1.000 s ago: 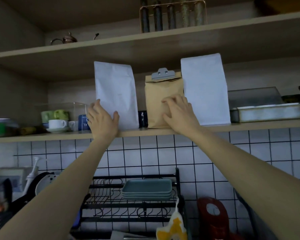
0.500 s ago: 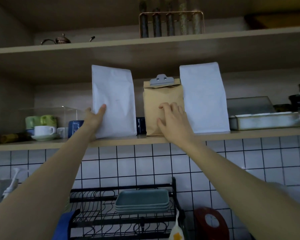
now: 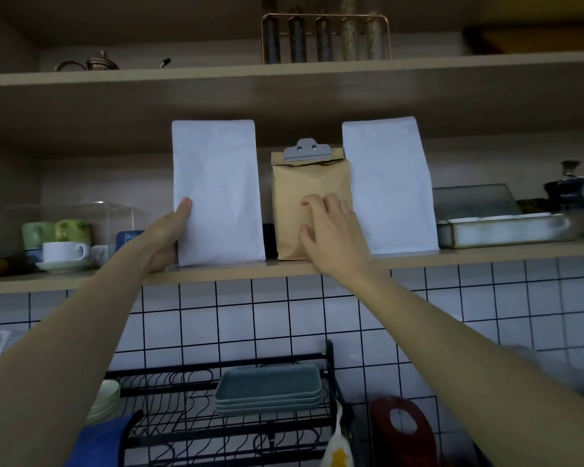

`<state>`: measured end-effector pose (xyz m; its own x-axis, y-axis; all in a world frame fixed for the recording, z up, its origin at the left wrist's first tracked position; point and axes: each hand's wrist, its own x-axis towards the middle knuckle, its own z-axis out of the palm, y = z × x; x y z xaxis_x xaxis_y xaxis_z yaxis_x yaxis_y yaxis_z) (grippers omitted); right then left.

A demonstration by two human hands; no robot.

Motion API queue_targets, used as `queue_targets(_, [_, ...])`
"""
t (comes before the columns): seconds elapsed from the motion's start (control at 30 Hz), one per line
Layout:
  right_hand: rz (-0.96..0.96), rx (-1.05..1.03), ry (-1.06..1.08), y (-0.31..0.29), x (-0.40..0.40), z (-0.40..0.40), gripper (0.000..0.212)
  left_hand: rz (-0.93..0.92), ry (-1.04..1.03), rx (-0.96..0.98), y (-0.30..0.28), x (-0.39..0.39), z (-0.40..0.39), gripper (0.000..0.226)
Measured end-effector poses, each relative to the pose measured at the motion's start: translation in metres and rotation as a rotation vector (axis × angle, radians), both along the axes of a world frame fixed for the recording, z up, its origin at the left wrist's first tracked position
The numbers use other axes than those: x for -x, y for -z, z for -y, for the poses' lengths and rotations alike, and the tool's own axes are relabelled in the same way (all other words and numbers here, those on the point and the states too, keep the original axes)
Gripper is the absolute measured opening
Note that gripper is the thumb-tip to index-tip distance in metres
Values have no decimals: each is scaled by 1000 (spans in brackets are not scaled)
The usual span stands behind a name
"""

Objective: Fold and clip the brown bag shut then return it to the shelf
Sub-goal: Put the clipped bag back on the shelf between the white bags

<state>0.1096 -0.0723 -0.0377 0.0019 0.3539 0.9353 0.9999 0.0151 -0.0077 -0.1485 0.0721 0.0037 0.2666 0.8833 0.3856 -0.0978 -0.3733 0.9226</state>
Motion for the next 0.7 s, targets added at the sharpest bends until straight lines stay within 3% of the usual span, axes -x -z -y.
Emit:
queue_targets(0.1, [27,3,18,0,3,2,42,-17,59,6,2,1,6,45])
queue_targets(0.2, [22,6,12,1,2,2,41,-58,28,-1,2,1,10,53])
queue_targets(0.3, [23,-18,24,2,-1,0,41,-100,-159,-4,0,-5,13,66])
queue_targets(0.4, [49,-37,48,2,-1,-2,41,-104,-273,-86,-3,-12,15,64])
queue_targets(0.7, [55,-28,38,3,-2,-3,40,-100,-176,-40,1,-12,18,60])
